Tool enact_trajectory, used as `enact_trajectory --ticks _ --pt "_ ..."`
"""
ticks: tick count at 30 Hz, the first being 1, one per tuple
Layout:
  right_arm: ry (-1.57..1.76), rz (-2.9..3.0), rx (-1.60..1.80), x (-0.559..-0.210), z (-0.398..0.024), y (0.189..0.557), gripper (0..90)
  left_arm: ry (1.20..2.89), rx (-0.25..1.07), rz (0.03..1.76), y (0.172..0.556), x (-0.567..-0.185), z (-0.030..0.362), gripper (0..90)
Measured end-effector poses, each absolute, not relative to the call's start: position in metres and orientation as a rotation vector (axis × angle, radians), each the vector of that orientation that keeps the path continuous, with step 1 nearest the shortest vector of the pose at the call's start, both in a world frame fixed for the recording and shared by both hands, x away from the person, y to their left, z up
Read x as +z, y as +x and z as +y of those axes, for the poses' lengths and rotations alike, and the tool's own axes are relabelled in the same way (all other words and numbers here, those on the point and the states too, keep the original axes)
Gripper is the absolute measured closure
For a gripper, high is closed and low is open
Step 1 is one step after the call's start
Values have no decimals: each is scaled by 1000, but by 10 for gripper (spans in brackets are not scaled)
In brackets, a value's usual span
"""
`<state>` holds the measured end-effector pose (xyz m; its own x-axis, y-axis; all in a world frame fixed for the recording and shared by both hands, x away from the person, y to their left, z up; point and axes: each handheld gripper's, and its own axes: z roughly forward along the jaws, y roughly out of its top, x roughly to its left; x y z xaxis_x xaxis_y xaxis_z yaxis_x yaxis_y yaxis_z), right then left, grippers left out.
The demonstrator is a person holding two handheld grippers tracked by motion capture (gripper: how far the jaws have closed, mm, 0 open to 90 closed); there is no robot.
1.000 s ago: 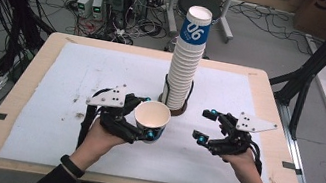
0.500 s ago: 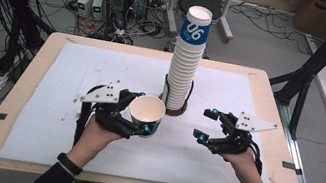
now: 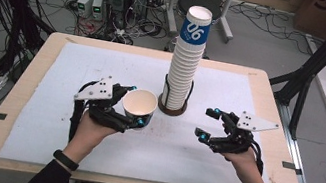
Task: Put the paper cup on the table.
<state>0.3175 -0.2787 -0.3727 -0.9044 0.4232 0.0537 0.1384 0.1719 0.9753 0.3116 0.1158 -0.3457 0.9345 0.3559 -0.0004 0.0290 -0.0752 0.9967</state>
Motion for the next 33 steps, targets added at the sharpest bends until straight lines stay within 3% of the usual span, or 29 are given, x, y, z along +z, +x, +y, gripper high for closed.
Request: enact_trajectory --ticks 33 --pt "596 2181 1790 -375 -283 319 195 1557 525 579 350 -372 175 210"
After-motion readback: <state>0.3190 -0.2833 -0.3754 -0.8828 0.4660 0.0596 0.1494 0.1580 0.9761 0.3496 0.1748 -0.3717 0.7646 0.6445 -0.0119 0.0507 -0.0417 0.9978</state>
